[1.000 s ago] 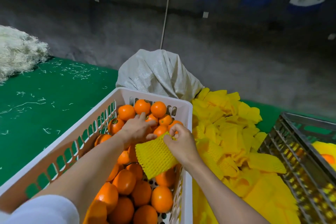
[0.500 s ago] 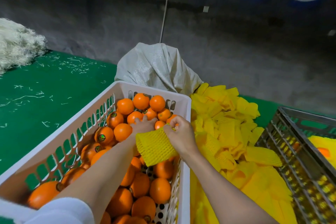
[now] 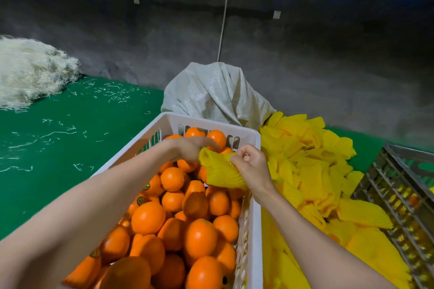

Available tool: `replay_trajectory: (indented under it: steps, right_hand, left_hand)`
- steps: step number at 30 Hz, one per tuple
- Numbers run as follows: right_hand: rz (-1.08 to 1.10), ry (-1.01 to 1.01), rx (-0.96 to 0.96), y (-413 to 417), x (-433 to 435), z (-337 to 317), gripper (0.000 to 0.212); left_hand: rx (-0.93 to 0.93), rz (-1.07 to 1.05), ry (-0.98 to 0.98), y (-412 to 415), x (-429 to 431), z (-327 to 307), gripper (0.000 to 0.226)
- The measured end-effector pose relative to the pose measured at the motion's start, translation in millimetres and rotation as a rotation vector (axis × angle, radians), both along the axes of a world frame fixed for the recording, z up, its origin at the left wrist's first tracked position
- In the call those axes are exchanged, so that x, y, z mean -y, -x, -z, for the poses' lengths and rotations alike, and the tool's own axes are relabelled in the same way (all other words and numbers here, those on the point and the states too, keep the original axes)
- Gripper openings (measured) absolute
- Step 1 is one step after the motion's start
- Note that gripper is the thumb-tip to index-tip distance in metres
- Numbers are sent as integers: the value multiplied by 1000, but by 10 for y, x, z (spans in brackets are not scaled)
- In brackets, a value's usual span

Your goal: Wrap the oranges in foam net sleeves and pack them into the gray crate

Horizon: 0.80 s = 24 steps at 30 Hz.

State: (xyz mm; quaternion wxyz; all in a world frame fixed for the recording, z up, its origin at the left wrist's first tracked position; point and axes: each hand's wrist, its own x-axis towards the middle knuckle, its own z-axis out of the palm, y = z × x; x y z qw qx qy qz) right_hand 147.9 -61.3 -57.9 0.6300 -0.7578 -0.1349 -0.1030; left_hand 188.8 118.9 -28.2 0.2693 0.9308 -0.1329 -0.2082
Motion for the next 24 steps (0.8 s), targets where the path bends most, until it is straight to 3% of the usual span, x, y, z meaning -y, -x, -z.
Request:
replay_trajectory:
  steps: [4,11,17,21,24]
  right_hand:
    - [40,-34,17,-209,14,43,37]
    - [32,133,44,-293,57,181,32]
    - [38,197,51,-249,52,143,28]
    - [35,86,37,-234,55,115,35]
    - [60,-7,-17,-235,50,70,36]
  left_hand:
    - [269,-220,-271,-495,32,306,82]
    - [248,-580,-304,-1007,310,685,102]
    - [319,-486,-343,-808,224,648,96]
    - [245,-304,-395,-257,63,565,73]
    - [128,-133,-392,226,-114,393,84]
